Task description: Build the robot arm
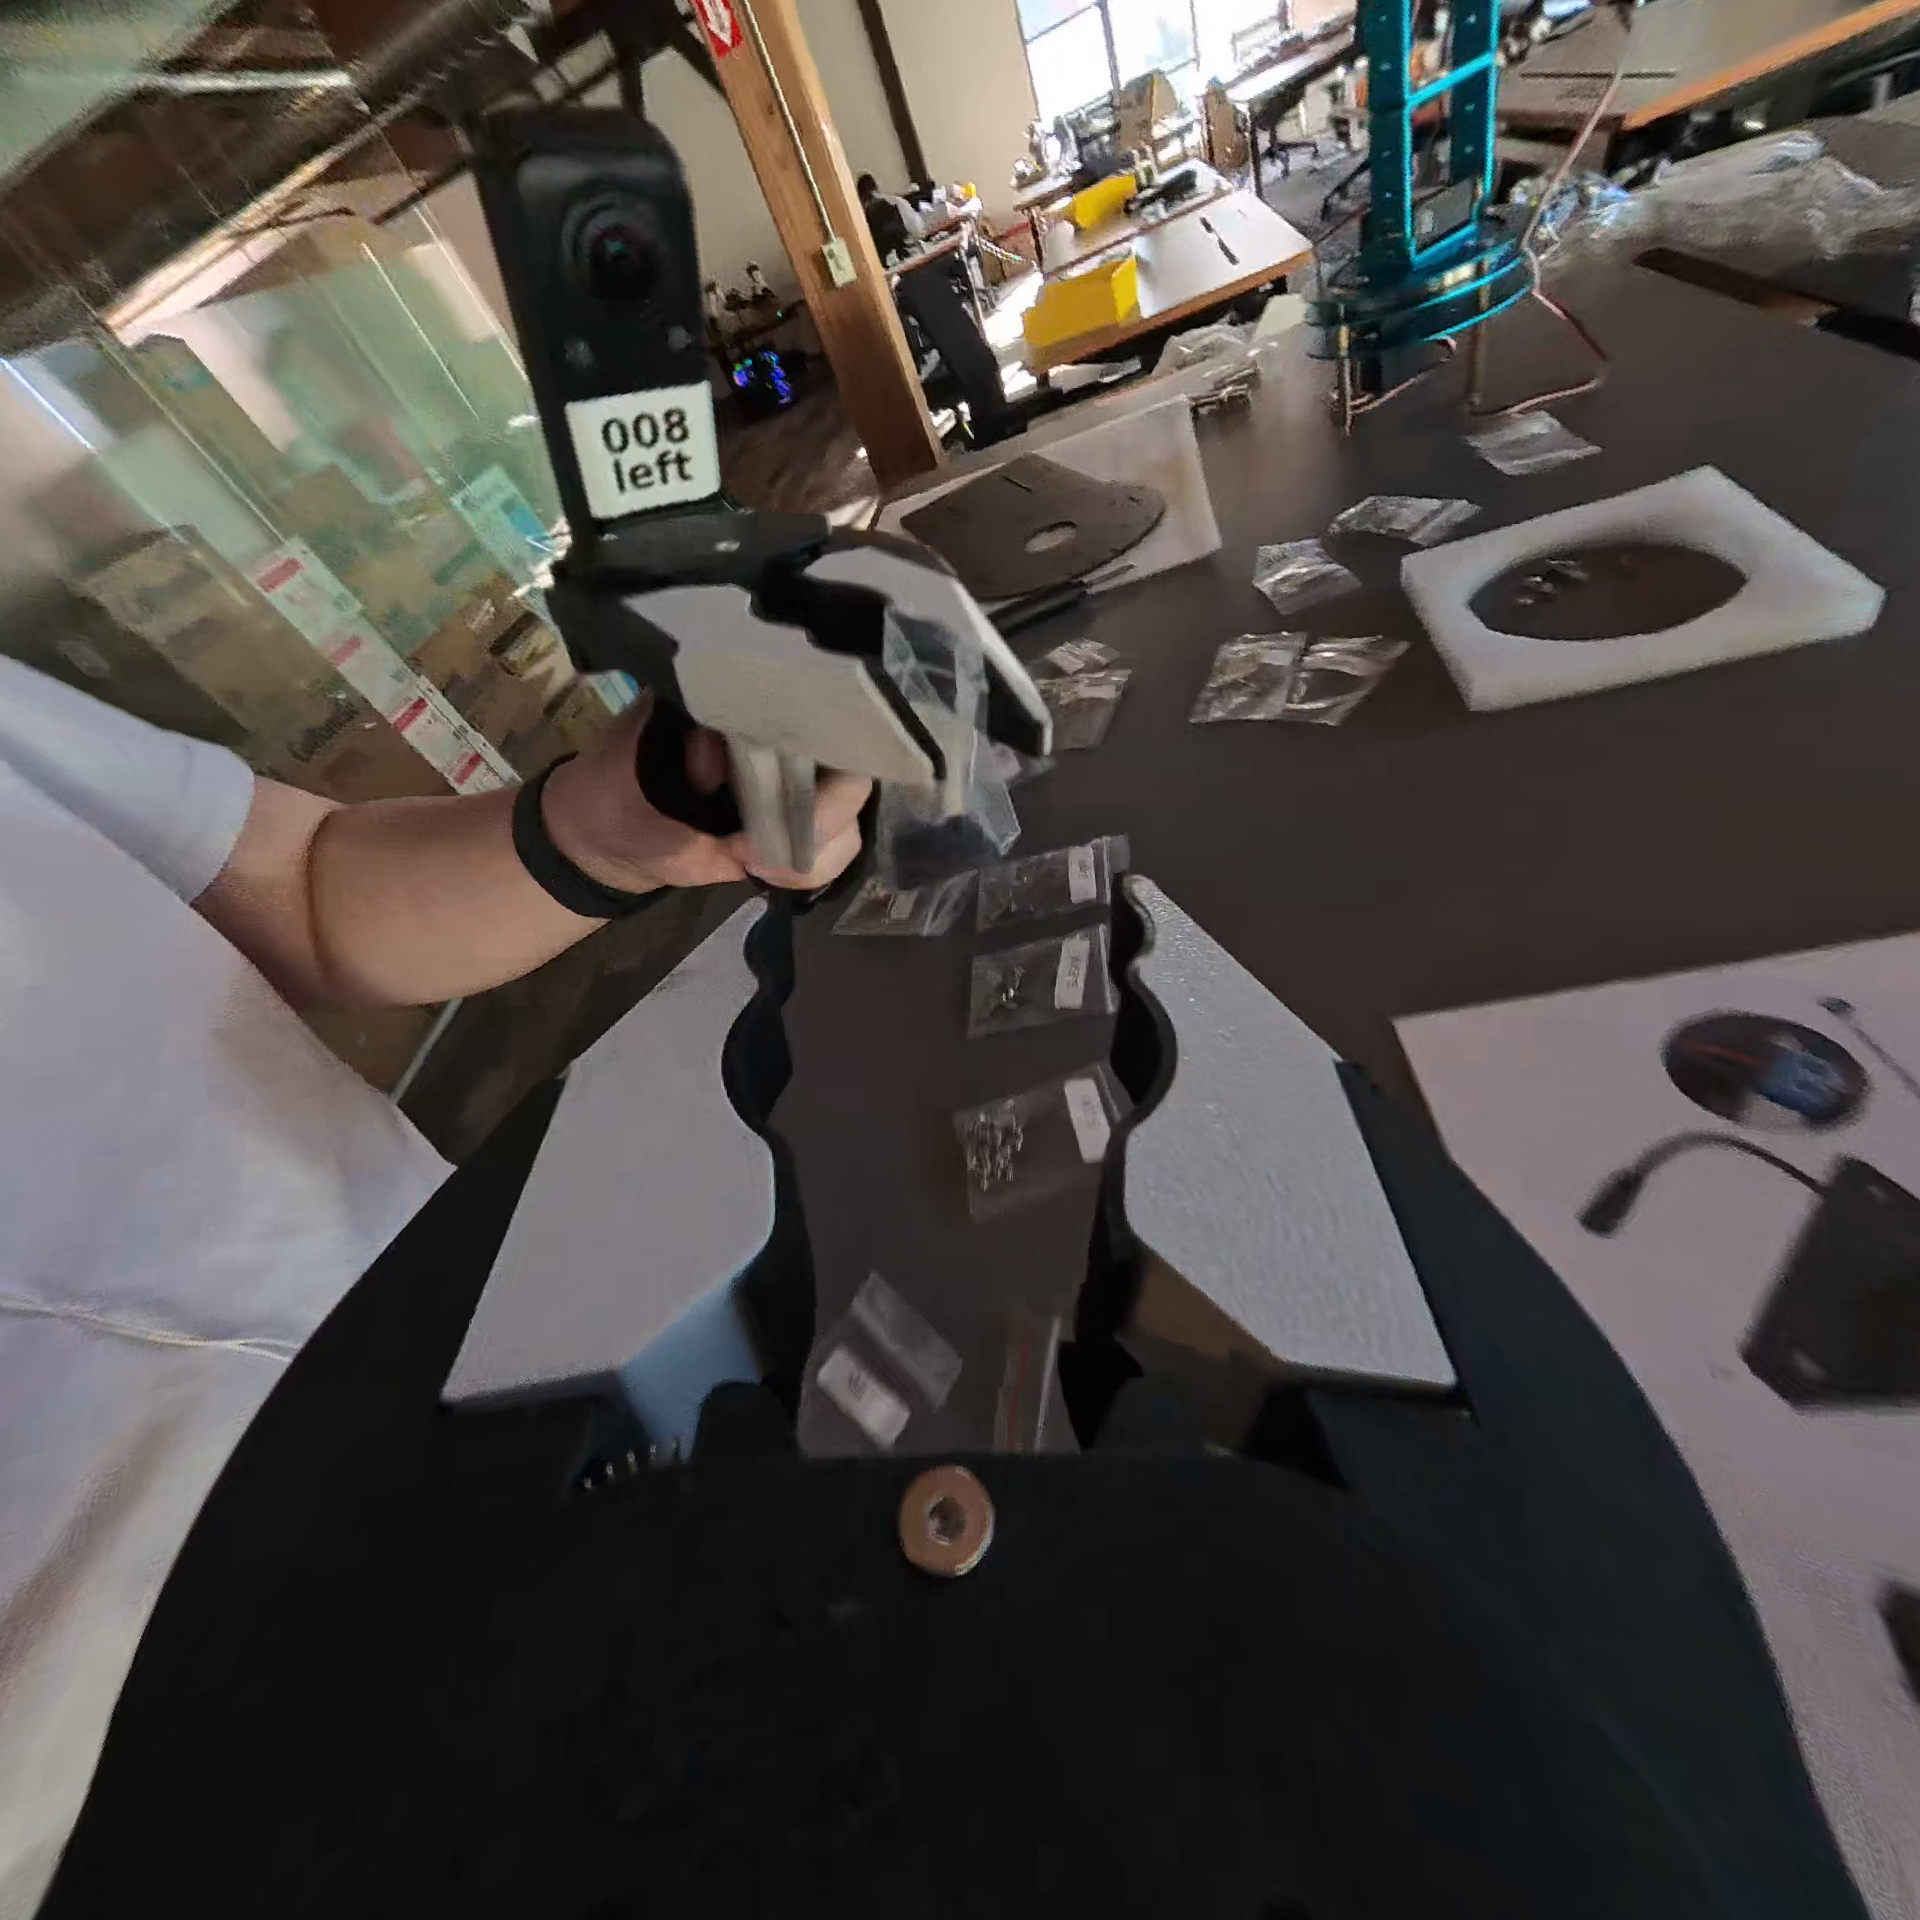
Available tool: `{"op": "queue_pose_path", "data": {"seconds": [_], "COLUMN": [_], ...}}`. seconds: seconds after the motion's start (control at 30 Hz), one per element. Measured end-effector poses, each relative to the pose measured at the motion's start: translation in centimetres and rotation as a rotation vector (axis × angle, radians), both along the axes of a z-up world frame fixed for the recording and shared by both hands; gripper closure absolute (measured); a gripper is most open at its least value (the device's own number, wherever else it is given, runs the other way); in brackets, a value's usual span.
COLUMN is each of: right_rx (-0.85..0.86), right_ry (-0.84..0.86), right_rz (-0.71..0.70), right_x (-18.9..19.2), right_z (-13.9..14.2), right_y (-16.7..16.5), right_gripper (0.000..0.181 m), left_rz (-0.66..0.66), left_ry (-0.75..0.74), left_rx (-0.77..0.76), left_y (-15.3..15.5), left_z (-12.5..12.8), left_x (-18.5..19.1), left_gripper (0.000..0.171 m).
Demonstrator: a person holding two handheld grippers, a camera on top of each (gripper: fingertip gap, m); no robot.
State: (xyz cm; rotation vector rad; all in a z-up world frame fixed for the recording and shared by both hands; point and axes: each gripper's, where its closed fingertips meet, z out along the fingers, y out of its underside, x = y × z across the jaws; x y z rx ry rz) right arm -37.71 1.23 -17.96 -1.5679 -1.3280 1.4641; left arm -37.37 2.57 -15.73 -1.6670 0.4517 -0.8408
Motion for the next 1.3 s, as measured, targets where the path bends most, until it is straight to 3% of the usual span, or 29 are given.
{"op": "queue_pose_path", "data": {"seconds": [0.2, 0.33, 0.4, 0.53, 0.73, 0.97, 1.1, 1.3], "right_rx": [0.024, -0.015, 0.01, -0.003, -0.024, -0.042, -0.074, -0.049], "right_ry": [0.164, 0.26, 0.259, 0.282, 0.252, 0.243, 0.28, 0.217], "right_rz": [-0.05, -0.091, -0.086, -0.144, -0.188, -0.153, -0.134, -0.147], "right_x": [-7.9, -12.1, -13.7, -16.1, -17.6, -18.7, -18.5, -17.7], "right_z": [1.2, 2.3, 2.1, 2.3, 1.7, 1.5, 1.7, 0.6], "right_y": [0.3, 1.1, 1.1, 1.8, 3.0, 4.0, 4.2, 5.7], "right_gripper": [0.122, 0.127, 0.152, 0.161, 0.163, 0.154, 0.174, 0.174], "left_rz": [-0.147, -0.32, -0.367, -0.443, -0.467, -0.485, -0.482, -0.396], "left_ry": [-0.124, -0.227, -0.267, -0.328, -0.322, -0.333, -0.294, -0.295], "left_rx": [-0.02, -0.059, -0.065, -0.093, -0.114, -0.13, -0.127, -0.139], "left_y": [0.9, 0.8, 1.2, 1.9, 2.9, 3.5, 3.9, 4.9], "left_z": [1.7, 2.8, 3.1, 3.1, 2.0, 1.7, 1.3, 0.5], "left_x": [-5.1, -8.1, -9.9, -13.0, -16.0, -15.9, -15.5, -16.7], "left_gripper": [0.153, 0.153, 0.153, 0.153, 0.148, 0.157, 0.156, 0.129]}}
